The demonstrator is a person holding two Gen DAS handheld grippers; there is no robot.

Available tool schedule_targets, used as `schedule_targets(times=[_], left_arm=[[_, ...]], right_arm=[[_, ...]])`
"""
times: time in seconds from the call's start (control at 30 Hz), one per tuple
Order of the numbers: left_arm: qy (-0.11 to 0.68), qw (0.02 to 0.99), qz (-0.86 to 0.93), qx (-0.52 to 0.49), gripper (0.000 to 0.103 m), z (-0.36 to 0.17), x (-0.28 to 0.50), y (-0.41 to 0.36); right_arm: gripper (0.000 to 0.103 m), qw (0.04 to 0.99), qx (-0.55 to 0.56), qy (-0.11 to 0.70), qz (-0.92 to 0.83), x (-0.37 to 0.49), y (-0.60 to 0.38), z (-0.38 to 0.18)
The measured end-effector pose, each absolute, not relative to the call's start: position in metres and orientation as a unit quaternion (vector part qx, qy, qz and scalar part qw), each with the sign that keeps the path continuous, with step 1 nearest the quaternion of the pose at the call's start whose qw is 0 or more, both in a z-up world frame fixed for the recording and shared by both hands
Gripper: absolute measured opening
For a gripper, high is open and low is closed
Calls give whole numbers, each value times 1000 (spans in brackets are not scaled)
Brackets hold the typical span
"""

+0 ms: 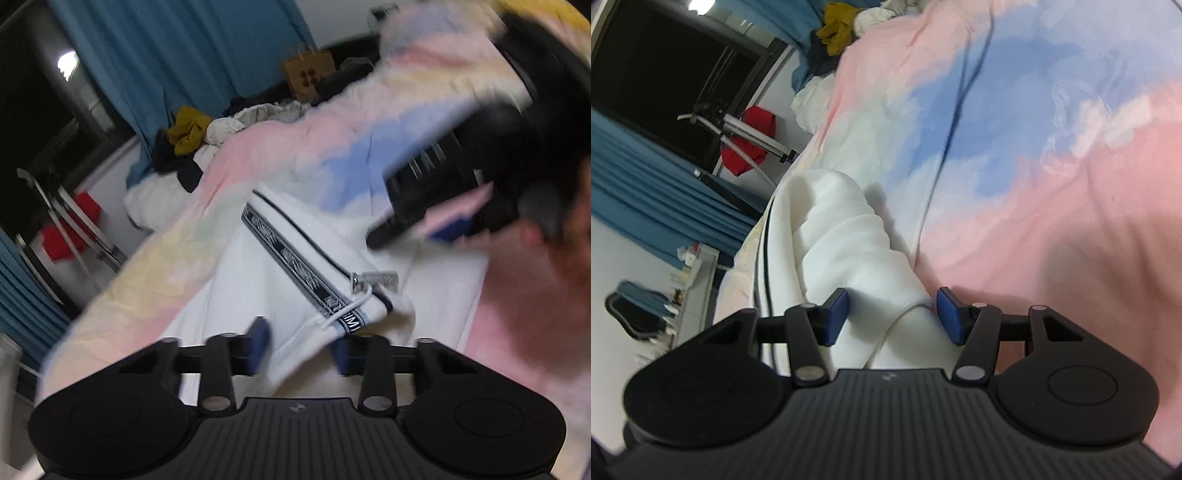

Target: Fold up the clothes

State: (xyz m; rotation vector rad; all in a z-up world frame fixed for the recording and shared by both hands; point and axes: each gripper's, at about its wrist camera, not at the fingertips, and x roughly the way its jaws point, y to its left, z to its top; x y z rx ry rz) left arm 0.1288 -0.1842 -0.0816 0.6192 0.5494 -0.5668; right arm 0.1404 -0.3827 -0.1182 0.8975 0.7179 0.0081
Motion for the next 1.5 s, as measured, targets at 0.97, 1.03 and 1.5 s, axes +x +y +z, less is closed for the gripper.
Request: schedule_targets(times=[0.97,1.03,1.5], left_arm=[[294,875,-162,-350,69,-90,112,93],[308,875,-163,-336,68,-95,107,84],[339,887,-183,-254,8,-116,117,38]], right_arm=[[56,810,498,309,25,131,-401,-118],[56,789,529,311,29,126,-407,-123],[55,696,639,321,63,127,-409,-153]])
